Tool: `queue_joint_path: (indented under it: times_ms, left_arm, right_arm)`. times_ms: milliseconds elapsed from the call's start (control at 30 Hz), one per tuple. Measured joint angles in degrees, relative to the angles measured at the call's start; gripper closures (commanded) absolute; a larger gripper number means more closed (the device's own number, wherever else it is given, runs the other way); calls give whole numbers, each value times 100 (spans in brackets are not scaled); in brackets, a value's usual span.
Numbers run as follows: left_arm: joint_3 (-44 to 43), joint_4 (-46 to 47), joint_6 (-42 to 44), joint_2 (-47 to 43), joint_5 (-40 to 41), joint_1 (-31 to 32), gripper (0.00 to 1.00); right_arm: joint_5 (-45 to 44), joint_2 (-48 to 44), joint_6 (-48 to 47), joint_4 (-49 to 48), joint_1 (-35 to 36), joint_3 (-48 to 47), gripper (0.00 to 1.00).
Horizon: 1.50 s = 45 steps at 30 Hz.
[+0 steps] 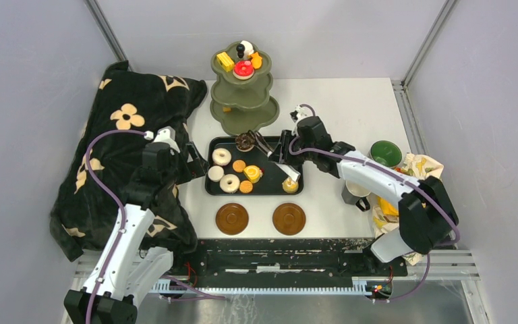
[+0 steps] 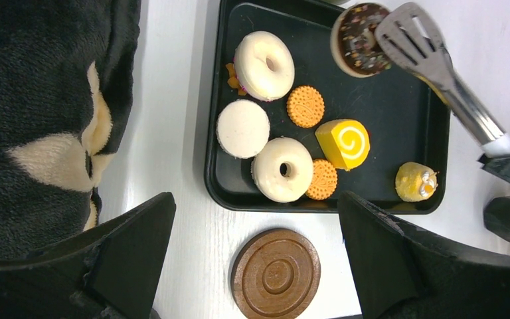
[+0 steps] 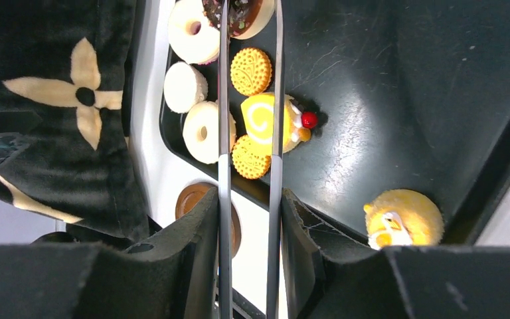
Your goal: Serve the afternoon tea
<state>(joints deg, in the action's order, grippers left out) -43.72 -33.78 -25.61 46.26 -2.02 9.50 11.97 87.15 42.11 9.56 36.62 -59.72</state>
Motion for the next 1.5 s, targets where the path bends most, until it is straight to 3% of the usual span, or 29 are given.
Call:
queue_joint_path:
  times_ms: [300, 633, 1067, 1500]
  left_arm:
    - [0, -2, 0, 31, 24, 0, 1]
    - [-7, 0, 0, 74, 24, 0, 1]
    - [-114, -2, 0, 162, 46, 0, 1]
    - [-146, -4, 0, 297, 162, 0, 1]
  right_arm:
    - [-98, -737, -254, 470, -227, 4, 92]
    - [-166, -756, -428, 527, -822, -623, 92]
    - [7, 476, -240, 52, -1425, -1550, 94]
    - [155, 1318, 11, -313, -1510, -2216, 95]
